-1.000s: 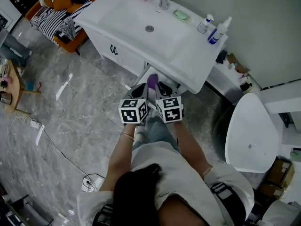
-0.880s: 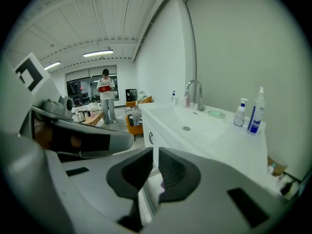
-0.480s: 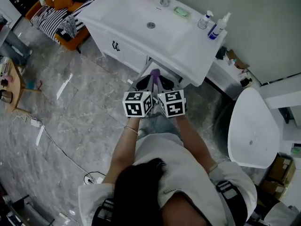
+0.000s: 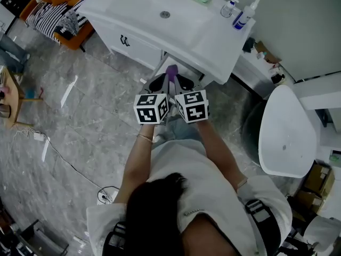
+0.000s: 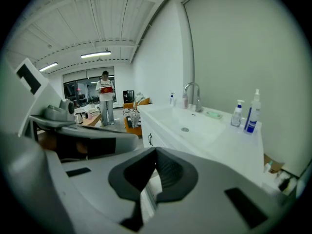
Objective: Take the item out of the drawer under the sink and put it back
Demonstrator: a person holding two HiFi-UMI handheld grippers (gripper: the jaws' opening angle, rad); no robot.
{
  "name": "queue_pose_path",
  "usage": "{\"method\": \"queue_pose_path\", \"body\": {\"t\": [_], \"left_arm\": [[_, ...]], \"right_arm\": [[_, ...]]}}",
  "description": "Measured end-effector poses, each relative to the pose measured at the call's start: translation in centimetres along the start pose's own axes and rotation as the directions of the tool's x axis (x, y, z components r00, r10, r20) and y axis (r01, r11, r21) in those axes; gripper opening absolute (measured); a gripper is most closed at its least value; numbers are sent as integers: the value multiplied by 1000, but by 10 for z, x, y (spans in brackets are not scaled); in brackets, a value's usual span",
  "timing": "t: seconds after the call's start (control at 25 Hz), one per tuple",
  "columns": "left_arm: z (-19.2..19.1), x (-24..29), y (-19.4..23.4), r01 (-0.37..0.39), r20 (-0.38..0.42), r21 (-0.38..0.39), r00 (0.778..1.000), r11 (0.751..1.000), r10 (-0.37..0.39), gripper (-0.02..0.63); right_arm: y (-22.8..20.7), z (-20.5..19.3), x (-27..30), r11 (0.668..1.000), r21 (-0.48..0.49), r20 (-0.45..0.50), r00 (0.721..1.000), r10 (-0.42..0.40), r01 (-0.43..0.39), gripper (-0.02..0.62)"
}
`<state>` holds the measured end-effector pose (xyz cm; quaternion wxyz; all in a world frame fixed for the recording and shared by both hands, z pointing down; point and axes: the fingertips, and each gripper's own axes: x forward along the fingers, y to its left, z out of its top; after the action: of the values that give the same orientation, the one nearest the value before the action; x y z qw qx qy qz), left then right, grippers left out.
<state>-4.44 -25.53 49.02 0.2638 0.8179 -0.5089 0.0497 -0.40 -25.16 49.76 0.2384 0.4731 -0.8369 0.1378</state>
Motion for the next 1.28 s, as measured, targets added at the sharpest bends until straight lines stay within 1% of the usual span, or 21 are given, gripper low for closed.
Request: {"method": "queue_pose_path", "body": {"t": [0.2,0.32,0.48,0.6,0.64,0.68,0.72,0.76,0.92,1.04,1.08,1.28], "left_arm": [[-13,10,5,-3,-41,-9,999,1000,2,3],[-23,15,10,-12,-63,-25,998,1000,11,3],[-32,25,20,-45,-88,-51,995,998,41,3],[-43,32,28,-67,-130,-63,990,996,58,3],[-47,34,30,-71,-144,-66,988,995,61,4],[-50,36,32,-74,-155,-69,986,995,63,4],[-53,39,35,-78,-166,-71,984,994,66,4],[-56,42,37,-84,-176,-74,982,994,70,5],[-70,53,48,-111,-216,-84,972,990,90,3],[-75,64,56,-131,-240,-80,965,988,108,3],[-77,67,58,-136,-246,-81,963,987,113,3],[-92,84,66,-157,-287,-82,949,984,128,5]], "right_arm": [[0,-7,8,999,28,-13,999,40,-40,15],[-2,-12,12,998,33,-18,999,44,-44,17],[-8,-28,26,996,62,-76,995,65,-60,18],[-13,-41,34,994,84,-116,991,73,-64,22],[-13,-44,38,994,88,-129,988,80,-69,29],[-14,-48,41,993,94,-144,985,90,-77,61],[-14,-52,45,991,100,-159,982,101,-85,137],[-16,-55,49,990,105,-173,979,107,-89,163],[-21,-67,63,989,107,-210,970,120,-100,166],[-24,-73,77,982,126,-227,960,165,-139,209],[-25,-74,81,980,132,-229,958,174,-146,213],[-36,-89,102,982,125,-264,949,172,-144,218]]}}
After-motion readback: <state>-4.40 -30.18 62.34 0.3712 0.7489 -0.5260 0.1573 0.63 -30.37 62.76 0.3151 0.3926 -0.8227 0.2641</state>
